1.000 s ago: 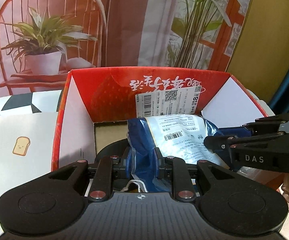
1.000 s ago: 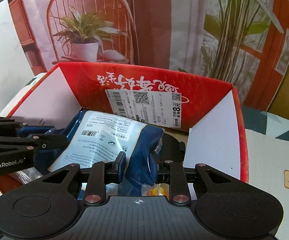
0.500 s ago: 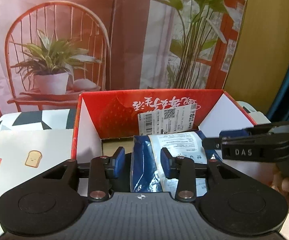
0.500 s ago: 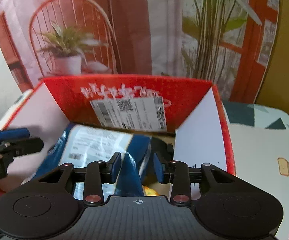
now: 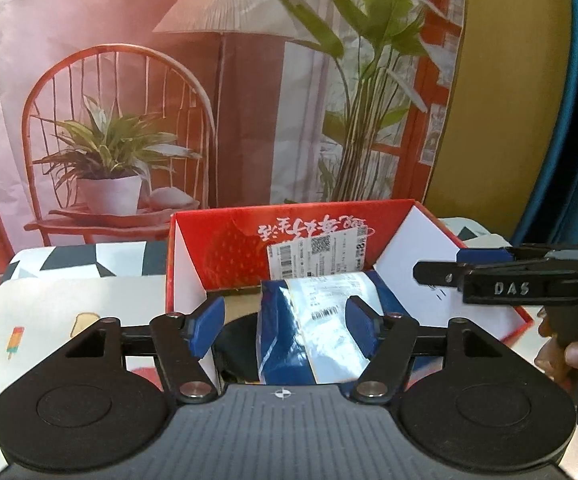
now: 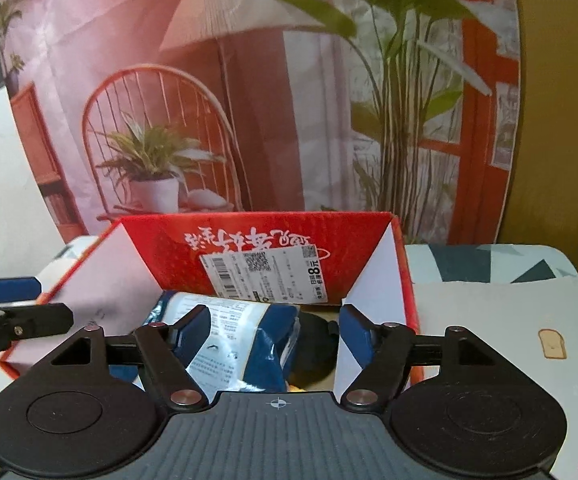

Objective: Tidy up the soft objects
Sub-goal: 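Open the right gripper to release the bag into the box, then move the right tool back and lower it onto the green knitted pouch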

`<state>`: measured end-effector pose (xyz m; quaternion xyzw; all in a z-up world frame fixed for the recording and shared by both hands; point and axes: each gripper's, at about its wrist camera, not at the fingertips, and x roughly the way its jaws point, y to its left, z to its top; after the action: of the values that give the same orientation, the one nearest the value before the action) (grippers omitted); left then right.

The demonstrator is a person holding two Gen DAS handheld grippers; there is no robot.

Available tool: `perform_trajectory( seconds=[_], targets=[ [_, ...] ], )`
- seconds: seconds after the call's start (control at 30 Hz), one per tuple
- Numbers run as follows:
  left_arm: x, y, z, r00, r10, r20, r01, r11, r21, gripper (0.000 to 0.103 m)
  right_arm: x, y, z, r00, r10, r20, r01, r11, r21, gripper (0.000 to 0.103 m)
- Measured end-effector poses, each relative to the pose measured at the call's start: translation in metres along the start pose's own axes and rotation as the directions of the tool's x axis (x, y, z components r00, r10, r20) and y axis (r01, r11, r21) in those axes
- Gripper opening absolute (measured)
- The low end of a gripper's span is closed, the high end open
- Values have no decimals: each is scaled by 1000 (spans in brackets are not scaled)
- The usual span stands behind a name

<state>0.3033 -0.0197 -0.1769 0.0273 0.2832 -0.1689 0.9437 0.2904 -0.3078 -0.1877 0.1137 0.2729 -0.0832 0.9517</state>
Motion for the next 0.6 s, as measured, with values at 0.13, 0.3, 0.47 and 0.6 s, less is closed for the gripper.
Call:
perform_trajectory(
  seconds=[0.13,0.3,0.47,0.6],
  targets=[
    [-14,0,-15,1000,-16,-11,15,1000,-25,69,-23,-1,-6,999,19,38,-19,1000,9,68],
    [-31,2,-34,1000,-27,-12,26,998,-57,69,-52,0,-16,994,42,100,-43,999,2,69],
    [-44,13,-62,999,-7,-46,2,995,-103,68,-81,4,-29,987,59,149,-57,998,-13,70],
    [-49,21,-85,996,-6,-85,-6,990,-144,67,-101,8,-44,977,92,190,-88,996,-29,70]
  ],
)
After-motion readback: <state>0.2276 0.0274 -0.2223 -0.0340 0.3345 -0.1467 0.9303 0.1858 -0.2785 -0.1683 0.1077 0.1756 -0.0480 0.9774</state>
